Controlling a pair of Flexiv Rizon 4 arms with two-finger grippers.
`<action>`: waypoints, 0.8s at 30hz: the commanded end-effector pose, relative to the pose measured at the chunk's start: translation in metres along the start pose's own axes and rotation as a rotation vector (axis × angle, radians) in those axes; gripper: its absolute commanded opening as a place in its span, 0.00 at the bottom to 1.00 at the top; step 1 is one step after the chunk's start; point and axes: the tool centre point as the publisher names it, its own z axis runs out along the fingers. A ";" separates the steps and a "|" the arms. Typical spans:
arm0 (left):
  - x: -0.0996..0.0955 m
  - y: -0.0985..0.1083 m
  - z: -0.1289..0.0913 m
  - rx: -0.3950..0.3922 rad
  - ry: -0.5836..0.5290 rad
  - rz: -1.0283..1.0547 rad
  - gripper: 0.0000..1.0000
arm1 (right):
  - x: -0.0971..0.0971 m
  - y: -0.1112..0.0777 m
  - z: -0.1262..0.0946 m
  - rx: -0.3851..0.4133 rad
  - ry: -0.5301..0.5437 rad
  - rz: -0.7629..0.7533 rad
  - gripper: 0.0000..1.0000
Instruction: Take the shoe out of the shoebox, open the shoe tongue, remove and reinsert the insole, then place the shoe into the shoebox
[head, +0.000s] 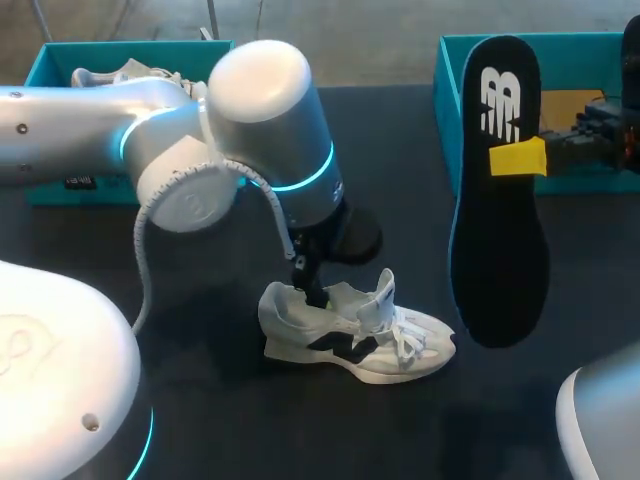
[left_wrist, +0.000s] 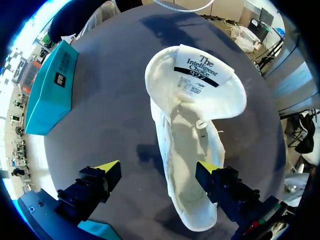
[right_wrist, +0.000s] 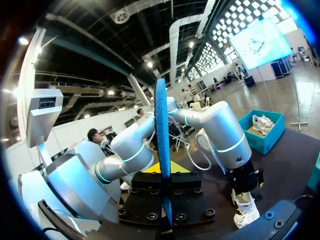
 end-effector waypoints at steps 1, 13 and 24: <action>-0.008 -0.005 0.017 0.000 0.009 0.000 1.00 | -0.003 0.004 0.002 0.008 0.004 0.002 0.00; -0.010 -0.008 0.044 0.001 0.026 -0.040 0.76 | -0.003 0.004 0.002 0.008 0.004 0.002 0.00; -0.009 -0.010 0.054 -0.004 0.044 -0.048 0.46 | -0.003 0.004 0.002 0.008 0.004 0.002 0.00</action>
